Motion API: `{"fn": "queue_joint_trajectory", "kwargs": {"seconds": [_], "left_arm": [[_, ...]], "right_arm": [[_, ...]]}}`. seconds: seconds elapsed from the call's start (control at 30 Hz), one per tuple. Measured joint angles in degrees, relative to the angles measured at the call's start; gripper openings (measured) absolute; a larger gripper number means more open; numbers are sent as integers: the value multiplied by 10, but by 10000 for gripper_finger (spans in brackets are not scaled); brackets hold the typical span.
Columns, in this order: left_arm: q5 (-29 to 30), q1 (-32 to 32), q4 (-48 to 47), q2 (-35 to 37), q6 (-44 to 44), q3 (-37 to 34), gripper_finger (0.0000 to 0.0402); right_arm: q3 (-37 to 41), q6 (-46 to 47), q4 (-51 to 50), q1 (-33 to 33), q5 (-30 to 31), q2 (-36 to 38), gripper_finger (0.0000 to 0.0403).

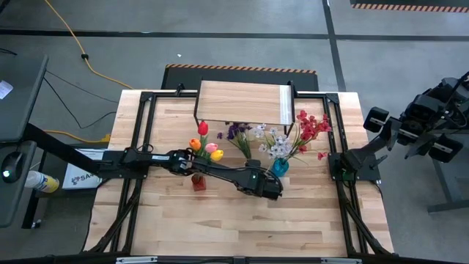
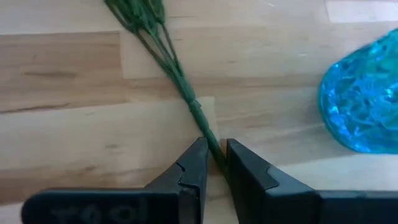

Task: Pick and place flowers into a vace then onto a shelf
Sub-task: Put the violet flowers into the blue vase

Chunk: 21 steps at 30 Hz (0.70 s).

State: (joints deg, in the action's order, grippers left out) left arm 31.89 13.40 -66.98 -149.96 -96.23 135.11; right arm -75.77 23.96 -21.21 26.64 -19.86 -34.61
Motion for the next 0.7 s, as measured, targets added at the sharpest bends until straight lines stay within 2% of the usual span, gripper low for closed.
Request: {"fn": "queue_joint_trajectory", "kwargs": {"seconds": [0.47, 0.57, 0.7], "left_arm": [[-27, -4, -2, -7, -1, 0, 93], [-34, -4, -3, -8, -2, 0, 77], [-44, -2, -1, -8, -2, 0, 35]], "right_arm": [[1, 0, 0, 0, 0, 0, 139], [1, 0, 0, 0, 0, -1, 139], [1, 0, 0, 0, 0, -3, 139]]}}
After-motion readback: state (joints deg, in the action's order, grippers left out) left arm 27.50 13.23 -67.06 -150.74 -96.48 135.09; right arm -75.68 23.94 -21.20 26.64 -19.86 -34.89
